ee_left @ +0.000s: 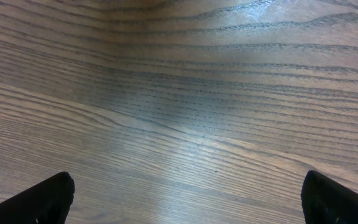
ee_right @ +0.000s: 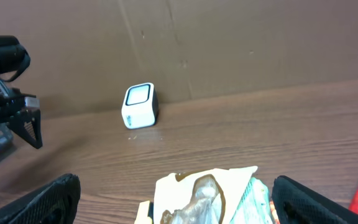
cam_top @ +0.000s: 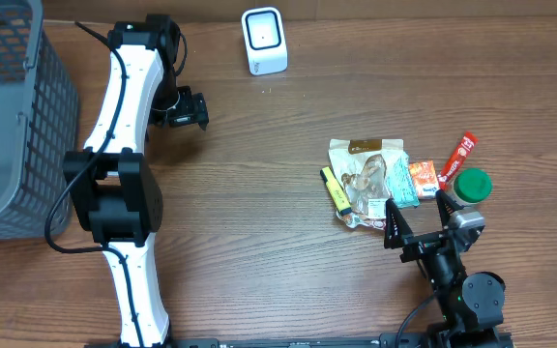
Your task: Scan the item barcode
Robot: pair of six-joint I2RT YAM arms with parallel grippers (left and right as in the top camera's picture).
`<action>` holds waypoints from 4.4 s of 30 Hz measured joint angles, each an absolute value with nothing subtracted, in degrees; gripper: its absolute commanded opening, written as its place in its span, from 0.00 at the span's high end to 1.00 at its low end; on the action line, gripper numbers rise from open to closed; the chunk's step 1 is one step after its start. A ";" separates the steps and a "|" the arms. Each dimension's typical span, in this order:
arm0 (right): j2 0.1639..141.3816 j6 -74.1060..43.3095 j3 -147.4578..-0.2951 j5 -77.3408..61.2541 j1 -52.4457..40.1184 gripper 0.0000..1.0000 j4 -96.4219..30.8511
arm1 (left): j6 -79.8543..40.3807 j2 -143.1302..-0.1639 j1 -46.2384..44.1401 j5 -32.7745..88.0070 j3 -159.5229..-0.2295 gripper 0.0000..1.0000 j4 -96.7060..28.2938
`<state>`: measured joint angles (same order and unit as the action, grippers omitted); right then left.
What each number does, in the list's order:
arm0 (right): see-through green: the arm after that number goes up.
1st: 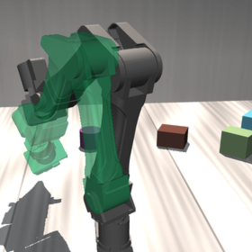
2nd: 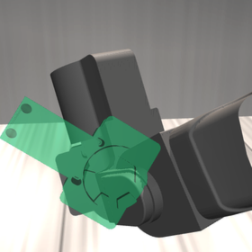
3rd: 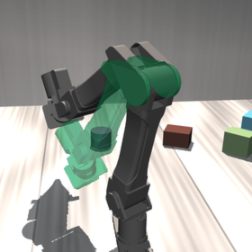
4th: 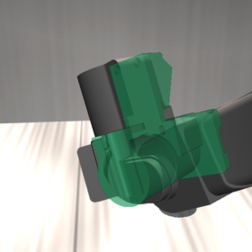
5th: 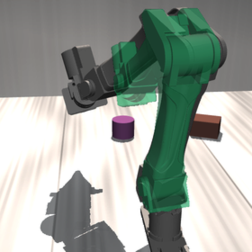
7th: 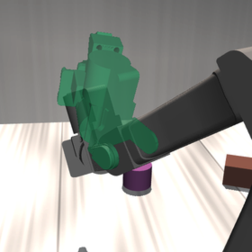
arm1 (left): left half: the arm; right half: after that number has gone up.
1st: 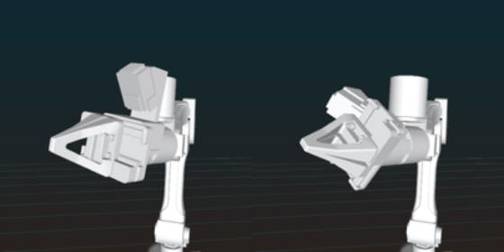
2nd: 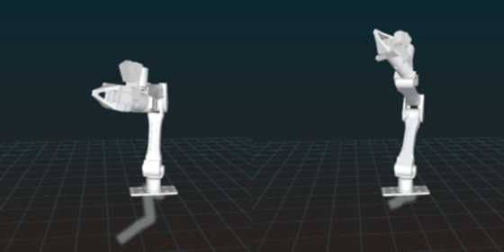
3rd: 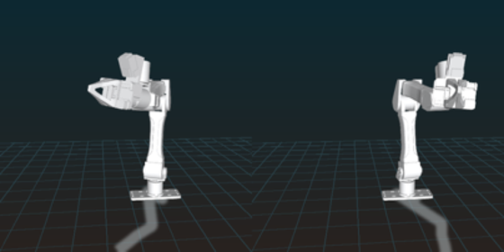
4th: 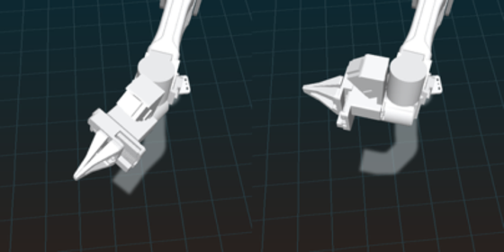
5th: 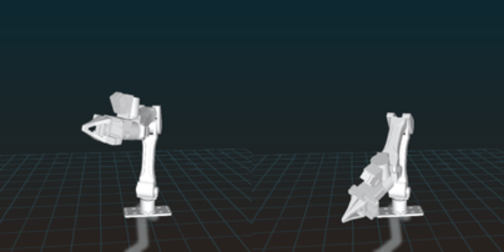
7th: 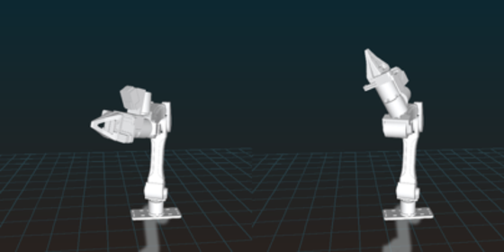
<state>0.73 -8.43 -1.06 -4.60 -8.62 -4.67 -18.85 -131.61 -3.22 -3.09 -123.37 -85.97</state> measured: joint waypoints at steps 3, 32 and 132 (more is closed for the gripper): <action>0.73 -3.68 -1.06 -5.23 -8.58 0.00 -4.56 | -18.85 -131.61 -3.22 -3.11 -123.37 0.00 -85.97; 0.73 5.61 -1.06 -5.74 -8.23 0.00 -4.51 | -18.85 -131.61 -3.22 -3.11 -123.37 0.00 -85.97; 0.62 5.80 -1.06 -5.76 -8.23 0.00 -4.54 | -1.37 -0.75 -2.13 0.89 -0.49 0.00 -4.36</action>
<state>0.62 5.80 -1.06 -5.76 -8.23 -4.54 -1.37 -0.75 -2.13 0.89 -0.49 -4.36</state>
